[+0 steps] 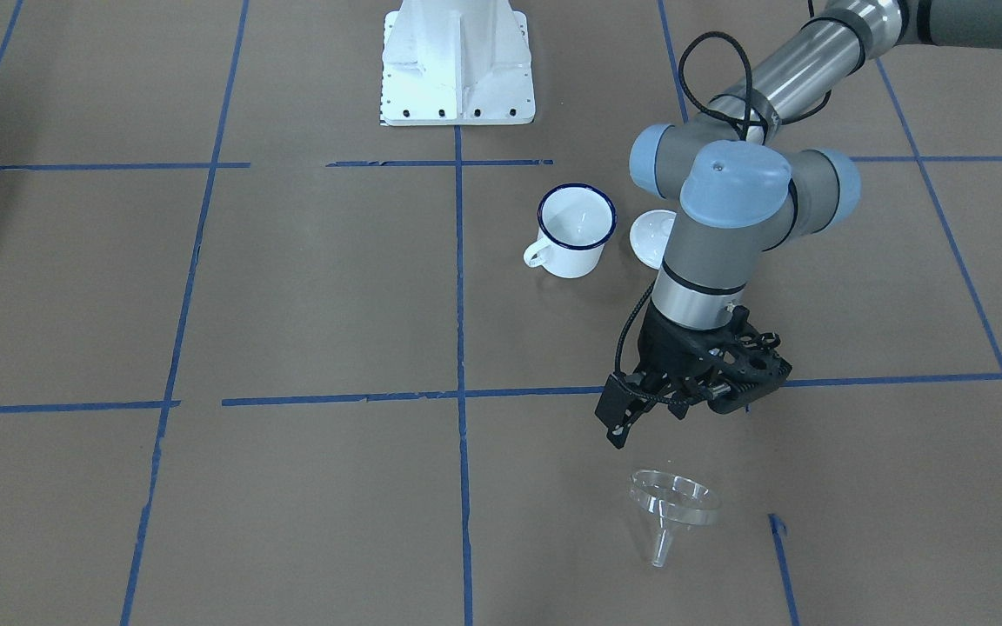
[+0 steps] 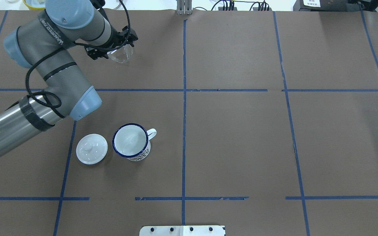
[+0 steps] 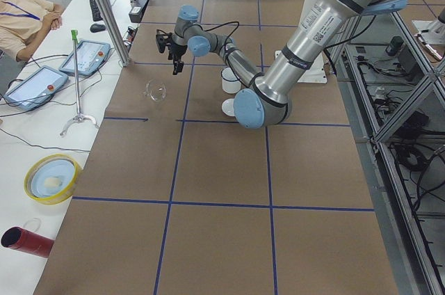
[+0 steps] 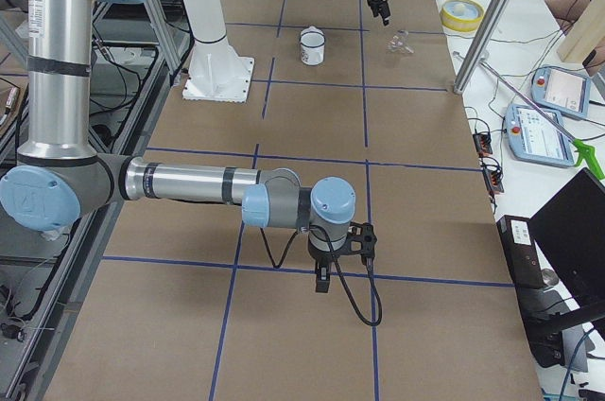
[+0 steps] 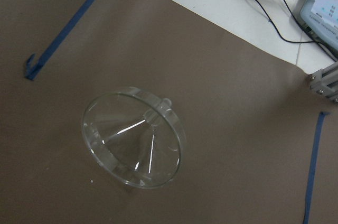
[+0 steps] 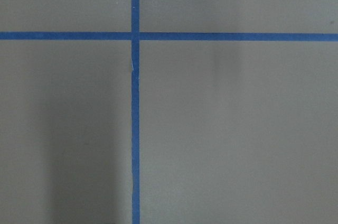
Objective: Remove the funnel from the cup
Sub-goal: 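Open the left gripper and draw it back from the funnel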
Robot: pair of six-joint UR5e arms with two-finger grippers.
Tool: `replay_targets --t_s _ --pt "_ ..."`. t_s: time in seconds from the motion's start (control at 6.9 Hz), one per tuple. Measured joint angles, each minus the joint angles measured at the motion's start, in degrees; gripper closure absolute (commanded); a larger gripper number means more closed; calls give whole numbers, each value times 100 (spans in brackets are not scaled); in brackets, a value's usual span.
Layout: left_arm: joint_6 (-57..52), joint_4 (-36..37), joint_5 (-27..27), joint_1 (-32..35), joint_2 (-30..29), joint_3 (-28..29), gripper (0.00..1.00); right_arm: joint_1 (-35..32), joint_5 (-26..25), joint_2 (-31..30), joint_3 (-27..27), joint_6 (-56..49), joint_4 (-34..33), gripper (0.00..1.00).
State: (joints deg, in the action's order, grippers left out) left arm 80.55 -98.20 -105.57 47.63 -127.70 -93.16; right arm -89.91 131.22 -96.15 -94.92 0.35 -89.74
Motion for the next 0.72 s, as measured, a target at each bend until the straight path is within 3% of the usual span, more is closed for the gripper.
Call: replay_targets --t_s 0.29,0.72 --pt "-274 641 -317 20 760 -1319 0 0 0 0 0 0 0 0" --pt "-360 821 -986 -190 1481 -1950 0 0 0 0 0 0 0 0"
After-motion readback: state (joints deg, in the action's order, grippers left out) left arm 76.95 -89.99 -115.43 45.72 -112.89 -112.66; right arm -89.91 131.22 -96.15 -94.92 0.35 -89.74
